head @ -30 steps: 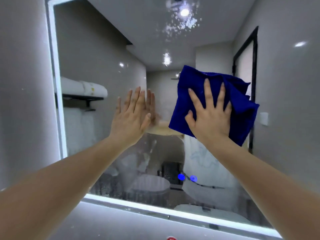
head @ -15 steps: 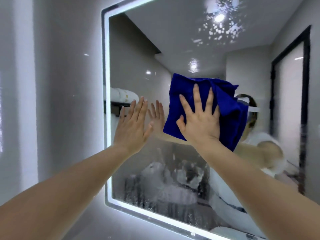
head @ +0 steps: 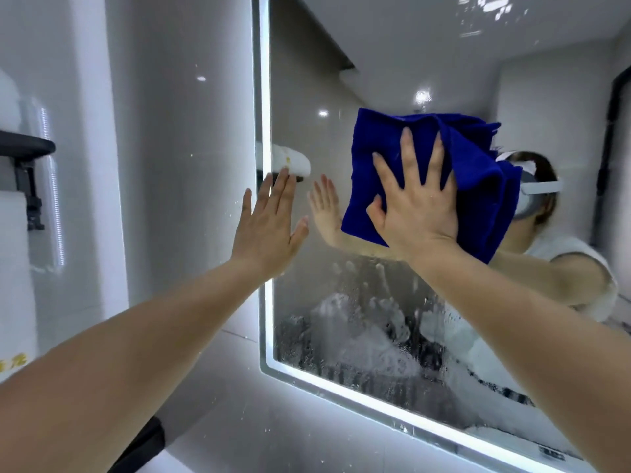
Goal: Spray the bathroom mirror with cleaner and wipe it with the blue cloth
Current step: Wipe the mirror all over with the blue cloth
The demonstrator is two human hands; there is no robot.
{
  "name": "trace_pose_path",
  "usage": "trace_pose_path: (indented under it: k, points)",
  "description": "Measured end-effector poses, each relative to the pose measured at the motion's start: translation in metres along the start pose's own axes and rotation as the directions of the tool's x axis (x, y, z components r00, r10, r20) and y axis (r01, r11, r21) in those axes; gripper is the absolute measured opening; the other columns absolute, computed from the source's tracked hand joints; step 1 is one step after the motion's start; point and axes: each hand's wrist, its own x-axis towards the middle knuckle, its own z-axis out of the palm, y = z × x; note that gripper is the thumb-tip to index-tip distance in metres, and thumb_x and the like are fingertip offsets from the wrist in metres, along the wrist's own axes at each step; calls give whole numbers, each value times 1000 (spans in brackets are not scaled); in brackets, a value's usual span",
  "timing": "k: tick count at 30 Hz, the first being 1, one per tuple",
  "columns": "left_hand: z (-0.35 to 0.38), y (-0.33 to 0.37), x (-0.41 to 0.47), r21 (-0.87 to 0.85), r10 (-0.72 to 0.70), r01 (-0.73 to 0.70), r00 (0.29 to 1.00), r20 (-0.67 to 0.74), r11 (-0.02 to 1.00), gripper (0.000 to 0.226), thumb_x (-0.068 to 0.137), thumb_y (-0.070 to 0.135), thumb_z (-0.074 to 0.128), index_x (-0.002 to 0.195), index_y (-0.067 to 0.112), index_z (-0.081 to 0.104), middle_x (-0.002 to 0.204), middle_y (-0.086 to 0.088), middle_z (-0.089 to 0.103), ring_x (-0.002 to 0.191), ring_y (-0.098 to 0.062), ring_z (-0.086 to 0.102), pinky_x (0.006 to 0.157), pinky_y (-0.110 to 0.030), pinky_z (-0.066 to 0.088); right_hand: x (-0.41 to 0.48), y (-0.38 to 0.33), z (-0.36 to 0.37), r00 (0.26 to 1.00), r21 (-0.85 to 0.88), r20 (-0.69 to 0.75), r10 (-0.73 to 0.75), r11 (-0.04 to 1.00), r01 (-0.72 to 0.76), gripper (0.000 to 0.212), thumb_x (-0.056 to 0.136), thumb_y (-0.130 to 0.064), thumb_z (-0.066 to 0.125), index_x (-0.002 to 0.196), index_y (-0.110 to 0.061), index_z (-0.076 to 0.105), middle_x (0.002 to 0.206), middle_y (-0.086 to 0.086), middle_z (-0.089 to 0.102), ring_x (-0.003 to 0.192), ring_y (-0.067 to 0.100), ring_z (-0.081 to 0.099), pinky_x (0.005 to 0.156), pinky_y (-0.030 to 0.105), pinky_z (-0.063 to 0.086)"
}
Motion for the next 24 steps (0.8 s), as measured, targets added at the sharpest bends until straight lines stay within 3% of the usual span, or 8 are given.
trace_pose_path:
  k: [9,13,18,24]
  points:
    - [21,-18,10,-47,5,-6,1000,-2,999,64,97,47,14,146,20,-17,156,2,-18,142,-14,-18,114,-37,-10,12,-22,8,981,-102,12,-193,976,193,60,90,-46,26,148,-30,25,160,9,8,141,45,12,106,58,26]
    - [38,-42,10,-36,30,-29,999,32,999,63,95,52,6,143,24,-22,154,3,-22,142,-15,-19,116,-41,-8,13,-25,10,982,-111,0,-189,976,188,60,88,-46,26,146,-31,30,159,7,13,140,44,14,105,58,27]
    - [59,-45,16,-90,79,-75,996,37,993,67,90,56,-2,148,24,-11,150,8,-26,139,-13,-23,111,-38,-13,13,-25,8,984,-131,-18,-176,976,172,59,88,-47,27,145,-32,31,159,6,15,140,44,16,106,58,26]
    - [70,-40,15,-186,77,-74,997,11,980,73,84,58,-9,147,22,-8,156,5,-11,144,-14,-8,115,-36,-7,12,-25,7,983,-117,-29,-181,977,176,59,88,-46,29,145,-32,33,158,6,17,140,44,18,106,57,27]
